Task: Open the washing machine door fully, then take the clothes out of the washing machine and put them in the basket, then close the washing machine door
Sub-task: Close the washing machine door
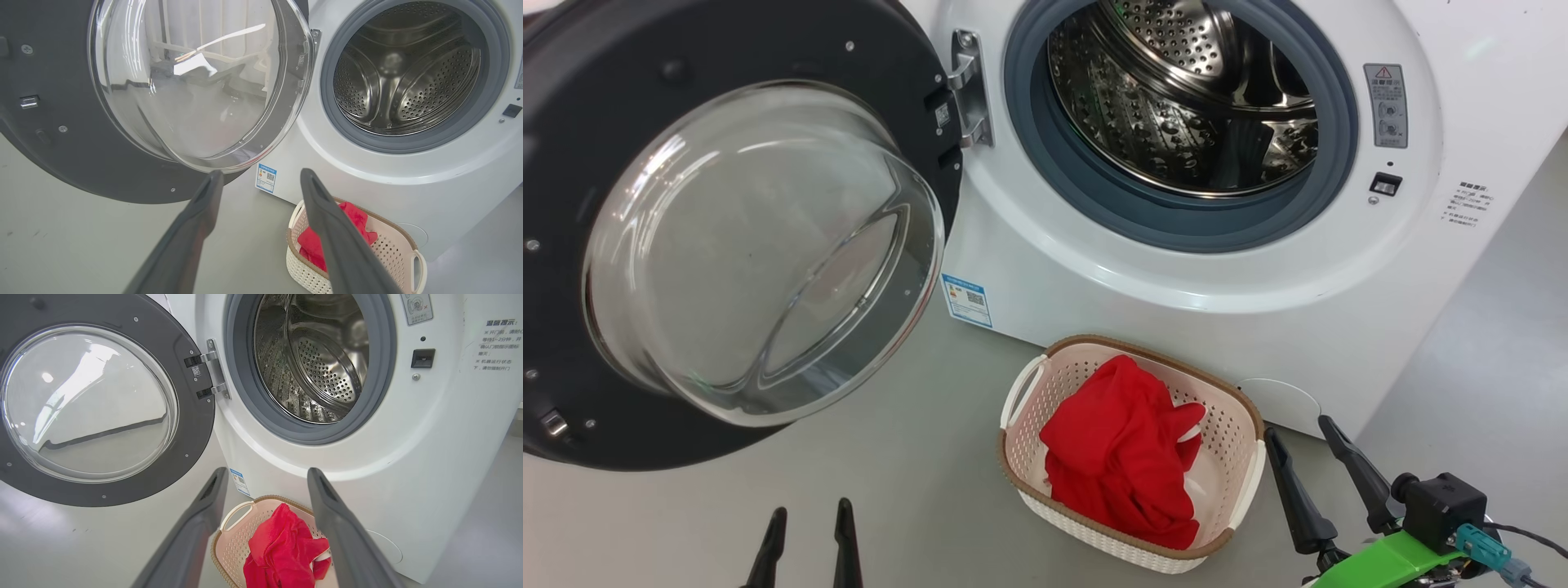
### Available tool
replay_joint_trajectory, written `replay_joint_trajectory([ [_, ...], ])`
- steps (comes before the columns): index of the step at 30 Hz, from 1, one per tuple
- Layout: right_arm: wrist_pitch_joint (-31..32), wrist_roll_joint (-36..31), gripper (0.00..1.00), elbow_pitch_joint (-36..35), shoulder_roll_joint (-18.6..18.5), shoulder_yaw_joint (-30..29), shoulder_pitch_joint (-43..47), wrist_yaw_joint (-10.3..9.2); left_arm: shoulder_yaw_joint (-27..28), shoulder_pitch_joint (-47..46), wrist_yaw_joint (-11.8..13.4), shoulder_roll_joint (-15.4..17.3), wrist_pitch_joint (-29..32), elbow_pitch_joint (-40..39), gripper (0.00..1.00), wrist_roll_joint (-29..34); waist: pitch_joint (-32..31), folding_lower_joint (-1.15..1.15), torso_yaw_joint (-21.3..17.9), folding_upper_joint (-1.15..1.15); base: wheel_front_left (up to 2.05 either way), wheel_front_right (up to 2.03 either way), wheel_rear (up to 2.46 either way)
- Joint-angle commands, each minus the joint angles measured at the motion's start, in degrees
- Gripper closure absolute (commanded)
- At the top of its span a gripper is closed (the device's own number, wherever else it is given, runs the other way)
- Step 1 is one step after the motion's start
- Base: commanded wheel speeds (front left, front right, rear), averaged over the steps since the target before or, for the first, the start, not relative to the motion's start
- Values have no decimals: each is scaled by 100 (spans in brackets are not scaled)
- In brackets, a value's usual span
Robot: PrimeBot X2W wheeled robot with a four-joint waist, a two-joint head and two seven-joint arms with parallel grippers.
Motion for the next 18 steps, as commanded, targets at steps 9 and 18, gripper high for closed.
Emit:
replay_joint_trajectory([
  [9, -37, -63, 0, -117, -36, 146, -46, 37, 218, -52, 25, 38, -22, -173, 0, 24, 23, 0, -64, 0, 0, 0, 0],
  [18, -37, -61, 0, -121, -31, 115, -49, 37, 466, -154, 3, 38, -22, -607, 100, -231, 43, 0, -94, 0, 0, 0, 0],
])
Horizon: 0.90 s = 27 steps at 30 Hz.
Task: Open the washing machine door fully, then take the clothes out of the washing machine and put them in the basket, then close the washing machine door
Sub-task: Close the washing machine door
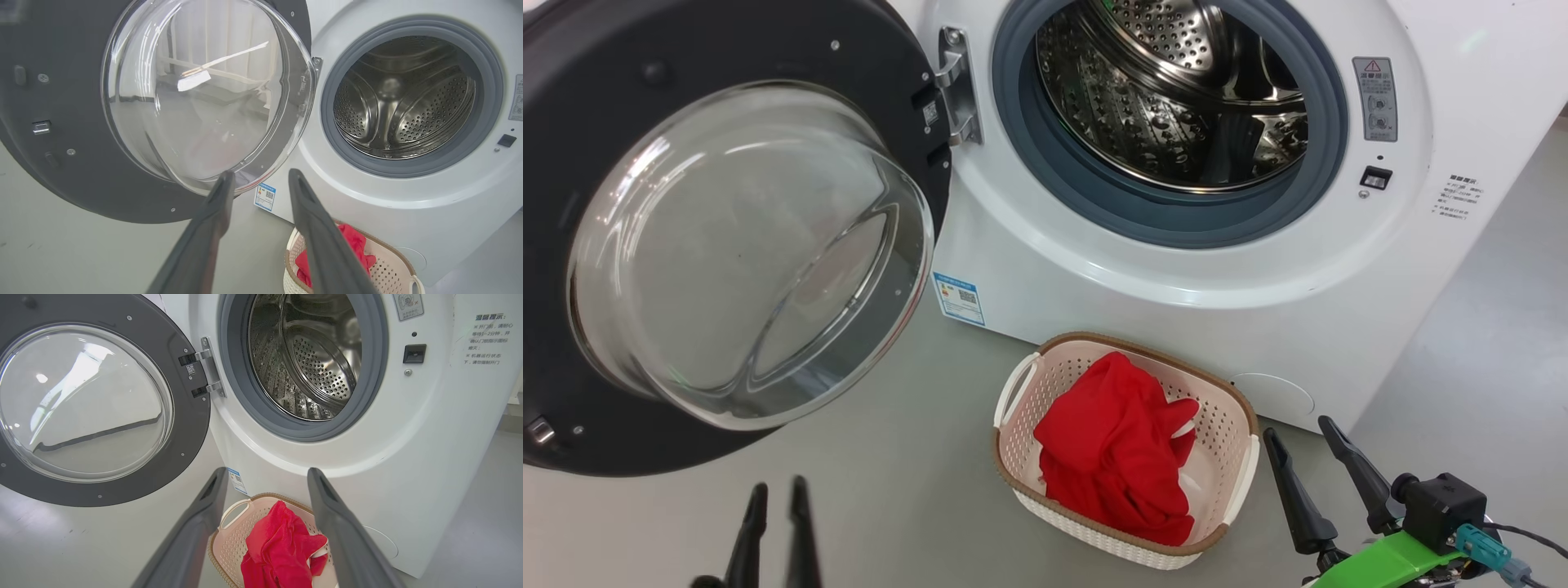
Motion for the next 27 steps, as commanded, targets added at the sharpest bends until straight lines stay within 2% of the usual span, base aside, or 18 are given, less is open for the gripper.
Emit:
replay_joint_trajectory([
  [1, -37, -61, 0, -126, -30, 114, -49, 37, 225, -149, 2, 37, -22, -200, 100, -38, -1, 0, -2, 0, 0, 0, 0],
  [9, -37, -74, 0, -156, -29, 74, -44, 37, 1065, -477, -130, 37, -22, -1217, 100, -100, 64, 0, -43, 0, 0, 0, 0],
  [15, -37, -82, 0, -189, -47, 28, -62, 37, 2044, -1010, -511, 37, -22, -1822, 100, -40, 155, 0, -59, 0, 0, 0, 0],
  [21, -37, -81, 0, -195, -44, 20, -114, 37, 3050, -1836, -1096, 177, -22, -1706, 100, -163, 243, 0, -84, 0, 0, 0, 0],
  [27, -37, -80, 0, -200, -43, 3, -135, 37, 3676, -2631, -1332, 394, -22, -1309, 100, -538, 277, 0, -119, 0, 0, 0, 0],
])
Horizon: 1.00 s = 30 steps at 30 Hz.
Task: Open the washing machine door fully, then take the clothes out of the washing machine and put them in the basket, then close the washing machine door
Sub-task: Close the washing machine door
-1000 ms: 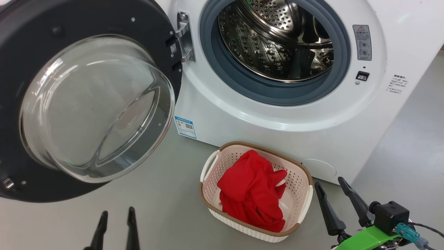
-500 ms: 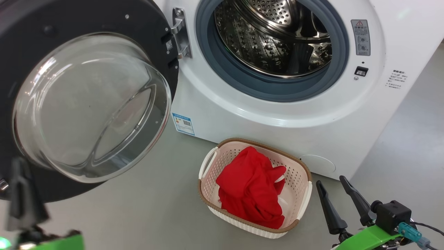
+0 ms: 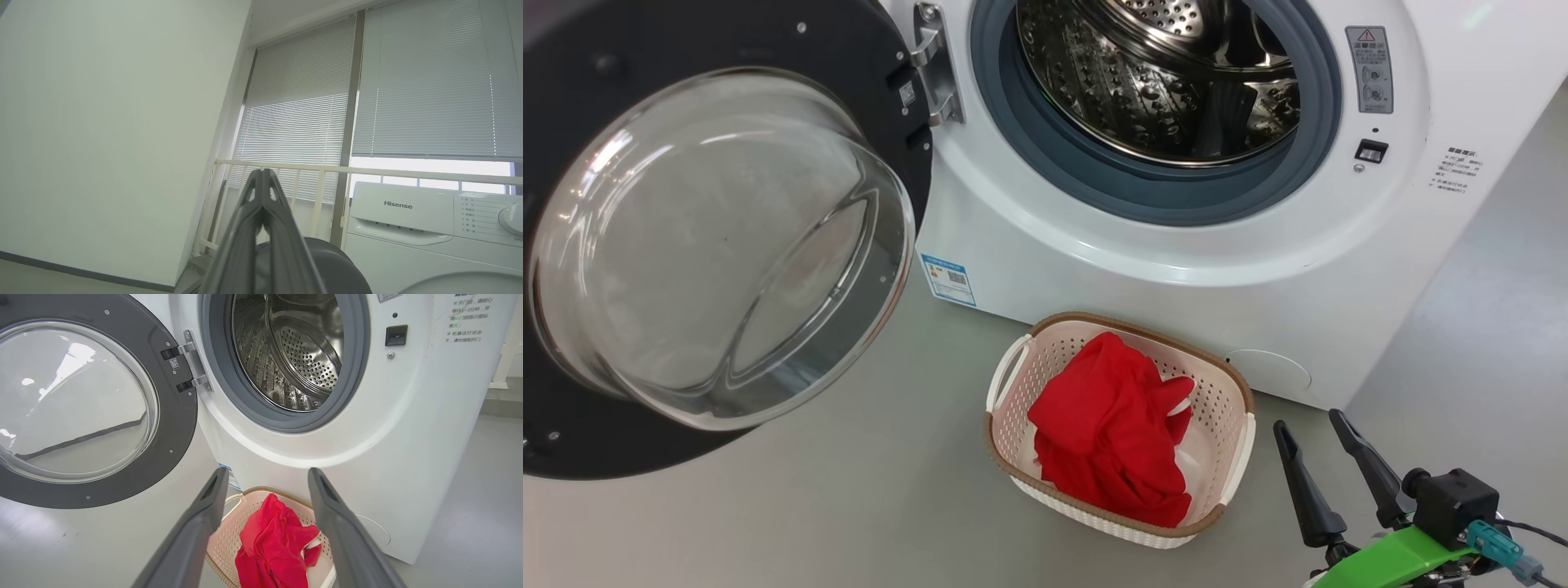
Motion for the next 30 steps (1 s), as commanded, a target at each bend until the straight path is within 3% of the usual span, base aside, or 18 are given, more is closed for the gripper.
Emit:
replay_joint_trajectory([
  [1, -37, -79, 0, -145, -38, 93, -130, 37, 256, -294, -72, 299, -18, 3, 100, -124, 9, 0, -5, 0, 0, 0, 0],
  [5, -37, -90, 0, -154, -36, 70, -140, 37, 428, -704, -112, 532, -18, 462, 100, -450, 44, 0, -5, 0, 0, 0, 0],
  [10, -37, -99, 0, -166, -50, 53, -184, 37, 530, -1303, -128, 1046, 97, 1394, 100, -883, 110, 0, -6, 0, 0, 0, 0],
  [18, -37, -89, 0, -188, -99, 71, -272, 37, 635, -2161, -31, 2086, 940, 3191, 100, -1203, 250, 0, -92, 0, 0, 0, 0],
  [30, -37, -88, 0, -189, -161, 84, -360, 37, 339, -2937, 199, 2896, 2637, 4797, 100, -1435, 398, 0, -171, 0, 0, 0, 0],
])
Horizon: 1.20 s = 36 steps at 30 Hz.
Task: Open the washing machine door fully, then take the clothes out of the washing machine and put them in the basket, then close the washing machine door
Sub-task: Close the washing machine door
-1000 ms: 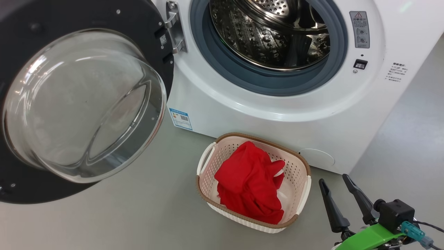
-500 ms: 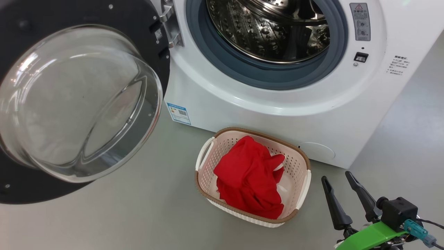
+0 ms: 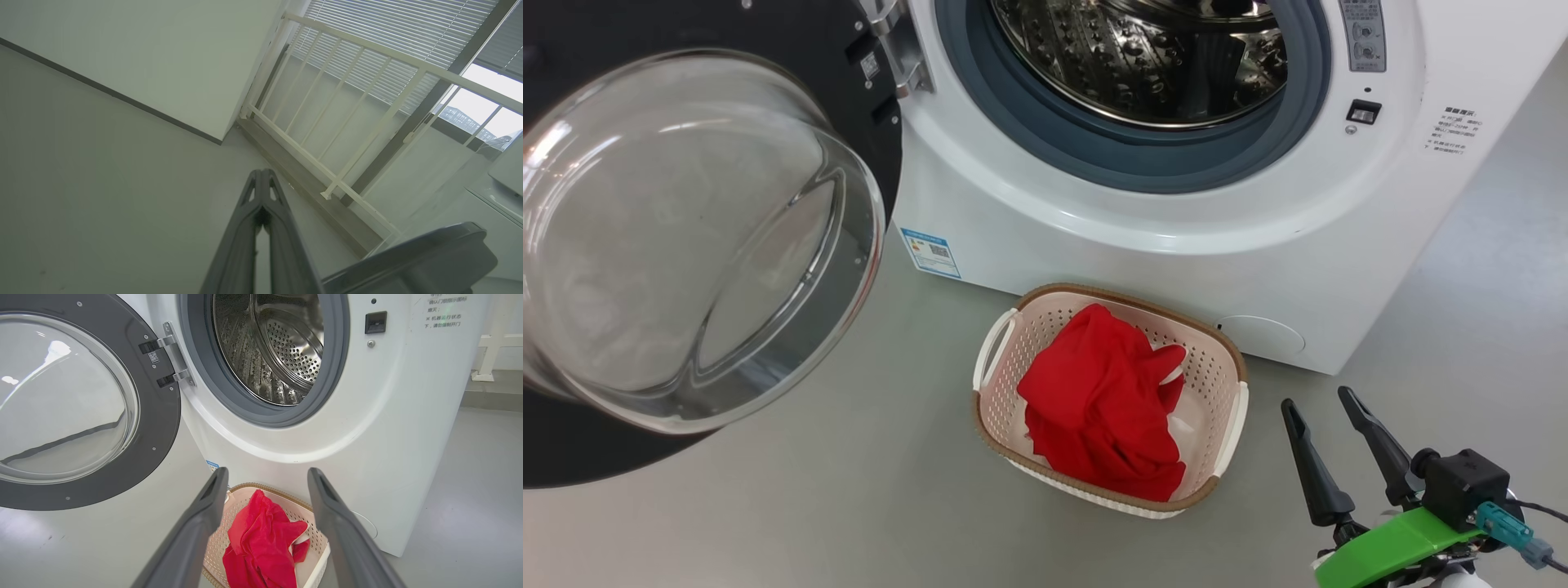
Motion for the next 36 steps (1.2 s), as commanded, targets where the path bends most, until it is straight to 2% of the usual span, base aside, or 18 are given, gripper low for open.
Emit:
replay_joint_trajectory([
  [1, -37, -10, 0, -143, -72, 147, -188, 37, 2, -127, 58, 469, 176, -46, 100, -39, 19, 0, -10, 0, 0, 0, 0],
  [7, -37, -1, 0, -144, -95, 171, -231, 37, -199, -266, 170, 754, 1200, 341, 100, -92, 71, 0, -55, 0, 0, 0, 0],
  [11, -37, 2, 0, -151, -94, 156, -216, 37, -356, -205, 142, 750, 1804, 322, 100, -150, 84, 0, -53, 0, 0, 0, 0],
  [12, -37, 3, 0, -149, -88, 160, -213, 37, -411, -161, 133, 695, 2083, 242, 100, -208, 85, 0, -53, 0, 0, 0, 0],
  [24, -37, 15, 0, -120, -39, 175, -203, 37, -568, 431, 122, 485, 3552, -750, 100, -579, -26, 0, -75, 0, 0, 0, 0],
  [36, -37, -1, 0, -118, 1, 139, -134, 37, -512, 996, -82, 424, 4504, -1793, 100, -1158, -162, 0, -68, 0, 0, 0, 0],
])
